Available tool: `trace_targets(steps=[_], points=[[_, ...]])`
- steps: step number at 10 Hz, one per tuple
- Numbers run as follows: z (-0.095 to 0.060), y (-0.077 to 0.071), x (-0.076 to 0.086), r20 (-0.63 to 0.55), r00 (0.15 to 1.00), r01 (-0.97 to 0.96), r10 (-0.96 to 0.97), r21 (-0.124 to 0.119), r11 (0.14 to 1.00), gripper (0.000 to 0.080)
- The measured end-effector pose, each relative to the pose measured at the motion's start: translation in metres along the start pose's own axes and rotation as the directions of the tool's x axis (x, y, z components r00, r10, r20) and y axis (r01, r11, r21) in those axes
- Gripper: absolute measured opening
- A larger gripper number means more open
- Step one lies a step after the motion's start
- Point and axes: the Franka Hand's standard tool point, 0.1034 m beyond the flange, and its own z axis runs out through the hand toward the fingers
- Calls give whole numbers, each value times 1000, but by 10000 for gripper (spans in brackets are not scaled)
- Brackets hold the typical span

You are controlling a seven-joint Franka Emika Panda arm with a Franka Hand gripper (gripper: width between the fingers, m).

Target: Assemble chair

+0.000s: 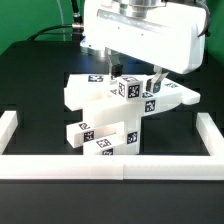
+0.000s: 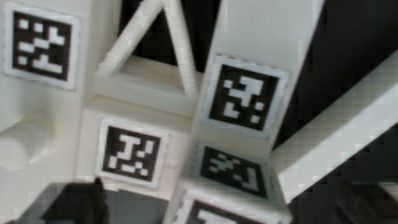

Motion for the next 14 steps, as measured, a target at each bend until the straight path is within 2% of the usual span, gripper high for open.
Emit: trace_targets(steps=[2, 3, 4, 6, 9, 13, 14], points=[[0, 0, 0, -3, 983, 182, -182, -7, 983, 648], [0, 0, 0, -9, 961, 276, -276, -25, 961, 648], [0, 0, 0, -11, 928, 373, -373, -35, 927, 648], [1, 3, 2, -6, 853, 522, -522, -38, 852, 648], [1, 5, 5, 3, 669, 743, -743, -39, 668, 648], [1, 6, 7, 7, 482, 875, -876, -40, 482, 648], [1, 7, 7, 8, 464, 885, -886, -40, 463, 648]])
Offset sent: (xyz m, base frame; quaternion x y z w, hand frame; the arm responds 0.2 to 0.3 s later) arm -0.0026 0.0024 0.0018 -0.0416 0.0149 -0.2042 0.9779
